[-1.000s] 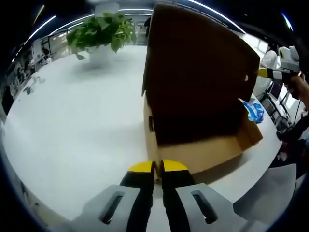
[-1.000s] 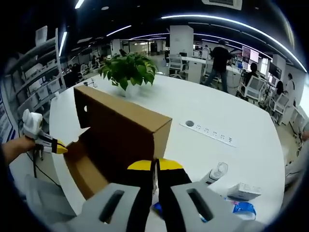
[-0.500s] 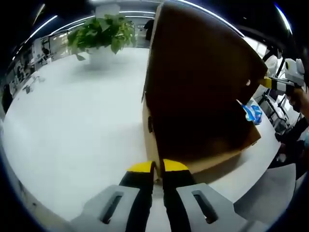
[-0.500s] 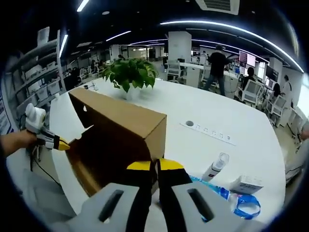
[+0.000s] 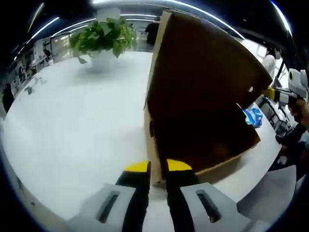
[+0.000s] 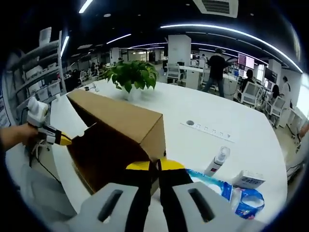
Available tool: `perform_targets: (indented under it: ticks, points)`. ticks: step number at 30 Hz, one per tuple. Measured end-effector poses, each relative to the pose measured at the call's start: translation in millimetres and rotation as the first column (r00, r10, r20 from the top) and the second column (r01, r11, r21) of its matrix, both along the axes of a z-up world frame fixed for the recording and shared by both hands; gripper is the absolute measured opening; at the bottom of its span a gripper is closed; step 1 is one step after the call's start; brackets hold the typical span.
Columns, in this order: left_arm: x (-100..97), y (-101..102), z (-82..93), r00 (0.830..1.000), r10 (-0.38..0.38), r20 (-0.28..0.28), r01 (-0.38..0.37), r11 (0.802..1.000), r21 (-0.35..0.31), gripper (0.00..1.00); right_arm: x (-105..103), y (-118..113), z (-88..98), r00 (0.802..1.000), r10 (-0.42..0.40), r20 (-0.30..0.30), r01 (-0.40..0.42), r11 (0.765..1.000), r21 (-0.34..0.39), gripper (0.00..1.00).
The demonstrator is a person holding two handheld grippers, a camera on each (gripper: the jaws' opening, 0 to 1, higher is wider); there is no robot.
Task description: Operate the shoe box by opening the lid, removing the specified soft item, and placing it in the target area until the item is outside and the box remains undamaged.
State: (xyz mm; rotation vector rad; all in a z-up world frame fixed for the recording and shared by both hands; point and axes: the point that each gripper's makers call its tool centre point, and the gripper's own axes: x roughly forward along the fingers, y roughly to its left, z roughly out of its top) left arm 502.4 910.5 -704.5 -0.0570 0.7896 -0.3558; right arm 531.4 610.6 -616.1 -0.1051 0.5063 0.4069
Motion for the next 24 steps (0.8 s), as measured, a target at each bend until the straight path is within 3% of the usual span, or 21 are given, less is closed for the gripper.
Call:
perform_targets:
  ticks: [13,24]
  points:
    - [2.8,3.1,42.5,0.990,-0.033,0.137,0.033,0.999,0.001,0.17,-18.8,4.0,-5.9,0.998,0.041,0.050,-0.041,0.999,0.004,0.04]
    - [5.0,-5.1,63.4,0.973,-0.125,0.195,0.117,0.992,0.053,0.22,-38.5,9.2,-23.2,0.991,0.119,0.063,-0.117,0.992,-0.042,0.07]
